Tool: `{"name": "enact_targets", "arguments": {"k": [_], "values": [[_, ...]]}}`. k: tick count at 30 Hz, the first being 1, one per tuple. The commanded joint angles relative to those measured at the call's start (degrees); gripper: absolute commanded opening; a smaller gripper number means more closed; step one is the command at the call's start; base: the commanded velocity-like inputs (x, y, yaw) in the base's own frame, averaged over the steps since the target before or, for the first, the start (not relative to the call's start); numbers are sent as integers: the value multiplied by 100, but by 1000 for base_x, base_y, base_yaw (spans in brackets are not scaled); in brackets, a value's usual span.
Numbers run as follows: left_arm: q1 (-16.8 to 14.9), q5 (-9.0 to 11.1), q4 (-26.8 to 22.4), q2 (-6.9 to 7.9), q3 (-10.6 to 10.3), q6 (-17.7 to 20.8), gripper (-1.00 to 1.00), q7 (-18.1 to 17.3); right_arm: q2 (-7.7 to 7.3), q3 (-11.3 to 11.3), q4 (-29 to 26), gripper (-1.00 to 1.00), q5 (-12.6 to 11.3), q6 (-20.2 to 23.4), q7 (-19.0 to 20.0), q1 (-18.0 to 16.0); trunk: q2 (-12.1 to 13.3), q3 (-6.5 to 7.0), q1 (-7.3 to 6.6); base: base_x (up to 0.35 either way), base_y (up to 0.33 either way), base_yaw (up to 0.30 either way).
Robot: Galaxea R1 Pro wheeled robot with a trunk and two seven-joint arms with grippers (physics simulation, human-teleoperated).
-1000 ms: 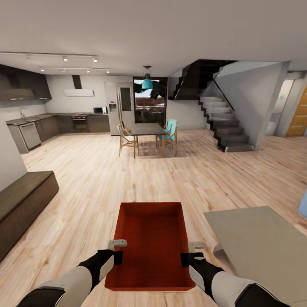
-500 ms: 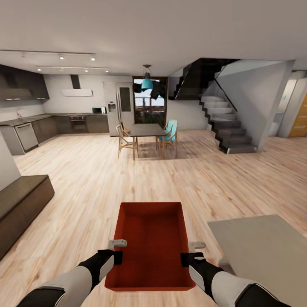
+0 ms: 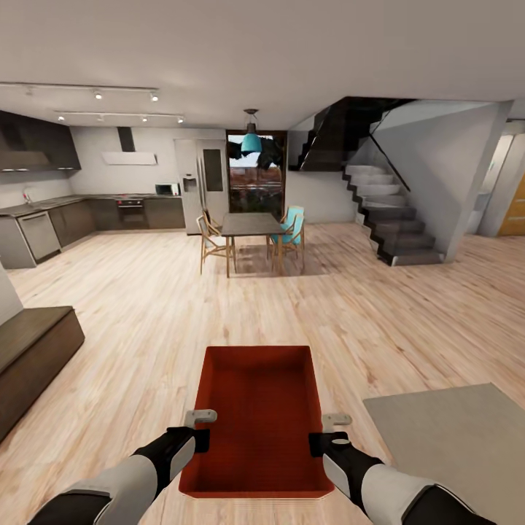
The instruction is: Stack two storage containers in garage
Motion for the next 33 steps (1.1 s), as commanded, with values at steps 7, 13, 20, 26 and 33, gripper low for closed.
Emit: {"name": "enact_targets", "arguments": {"k": [7, 13, 20, 26, 33], "values": [[-3, -82, -34, 2, 73, 48, -100, 43, 27, 111, 14, -100, -127, -5, 6, -3, -9, -8, 6, 321, 0, 0], [-4, -80, -34, 2, 76, 54, -100, 43, 27, 111, 19, -100, -127, -5, 6, -1, -9, -8, 6, 321, 0, 0], [-4, -77, -34, 4, 75, 55, -100, 43, 27, 111, 17, -100, -127, -5, 6, -3, -9, -8, 6, 321, 0, 0], [-4, -77, -34, 9, 73, 55, -100, 36, 29, 111, 19, -100, -127, -5, 6, -3, -9, -8, 6, 321, 0, 0], [-4, -77, -34, 2, 74, 47, -100, 42, 27, 111, 16, -100, -127, -5, 10, -3, -9, -8, 6, 321, 0, 0]]}}
